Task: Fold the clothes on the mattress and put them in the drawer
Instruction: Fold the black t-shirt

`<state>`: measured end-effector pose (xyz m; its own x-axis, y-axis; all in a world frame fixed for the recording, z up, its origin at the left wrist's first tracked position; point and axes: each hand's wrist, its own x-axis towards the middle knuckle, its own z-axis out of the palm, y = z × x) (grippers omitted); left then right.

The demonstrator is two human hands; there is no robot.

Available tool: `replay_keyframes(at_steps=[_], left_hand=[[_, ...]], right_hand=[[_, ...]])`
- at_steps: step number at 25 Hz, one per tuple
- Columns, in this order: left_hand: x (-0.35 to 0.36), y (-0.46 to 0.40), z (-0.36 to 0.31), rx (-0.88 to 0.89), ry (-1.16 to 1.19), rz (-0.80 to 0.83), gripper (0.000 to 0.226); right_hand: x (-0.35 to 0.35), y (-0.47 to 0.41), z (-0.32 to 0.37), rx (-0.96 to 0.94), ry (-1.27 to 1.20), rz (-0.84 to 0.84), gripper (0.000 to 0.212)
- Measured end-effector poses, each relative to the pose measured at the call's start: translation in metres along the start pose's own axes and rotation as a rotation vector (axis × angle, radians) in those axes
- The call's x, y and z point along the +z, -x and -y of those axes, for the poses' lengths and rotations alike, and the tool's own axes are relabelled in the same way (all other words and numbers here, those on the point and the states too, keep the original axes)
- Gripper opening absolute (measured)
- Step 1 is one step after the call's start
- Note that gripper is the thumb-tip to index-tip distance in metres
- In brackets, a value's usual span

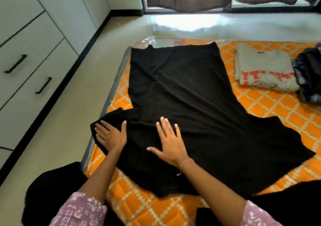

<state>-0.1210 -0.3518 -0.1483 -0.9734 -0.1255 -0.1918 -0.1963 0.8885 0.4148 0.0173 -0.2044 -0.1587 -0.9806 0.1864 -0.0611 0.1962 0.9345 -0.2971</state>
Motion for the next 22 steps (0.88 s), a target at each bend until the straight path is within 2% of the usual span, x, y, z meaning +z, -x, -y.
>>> replay_keyframes(at_steps=[3,6,8,9,11,13,15,17,20,22], left_hand=[[-0.007,-0.005,0.006,-0.122,0.104,-0.019,0.083],[-0.026,-0.013,0.024,-0.124,0.088,-0.139,0.043],[-0.041,-0.01,0.042,-0.071,0.096,-0.196,0.016],[-0.047,-0.008,0.049,-0.082,0.089,-0.216,0.012],[-0.054,-0.002,0.061,-0.13,0.028,-0.231,0.012],[-0.055,0.001,0.063,-0.042,-0.05,-0.26,0.034],[-0.055,-0.003,0.052,0.25,-0.111,-0.273,0.047],[-0.051,-0.012,0.035,0.47,-0.142,-0.185,0.048],[-0.042,-0.031,0.018,0.462,-0.287,0.025,0.041],[-0.049,-0.051,0.011,0.421,-0.314,0.159,0.022]], right_hand=[[0.022,0.006,0.043,-0.176,0.194,-0.008,0.091],[0.026,0.008,0.045,-0.305,0.191,0.141,0.083],[0.025,0.014,0.048,-0.359,0.239,0.111,0.081],[0.024,0.019,0.05,-0.387,0.275,0.127,0.081],[0.025,0.03,0.054,-0.481,0.275,0.14,0.081],[0.025,0.031,0.052,-0.545,0.263,0.048,0.079],[0.011,0.014,0.052,-0.391,0.21,0.044,0.072],[-0.001,-0.007,0.046,-0.234,0.176,0.059,0.071],[-0.002,-0.038,0.029,-0.114,0.169,0.173,0.075],[-0.006,-0.059,0.029,-0.084,0.148,0.12,0.071]])
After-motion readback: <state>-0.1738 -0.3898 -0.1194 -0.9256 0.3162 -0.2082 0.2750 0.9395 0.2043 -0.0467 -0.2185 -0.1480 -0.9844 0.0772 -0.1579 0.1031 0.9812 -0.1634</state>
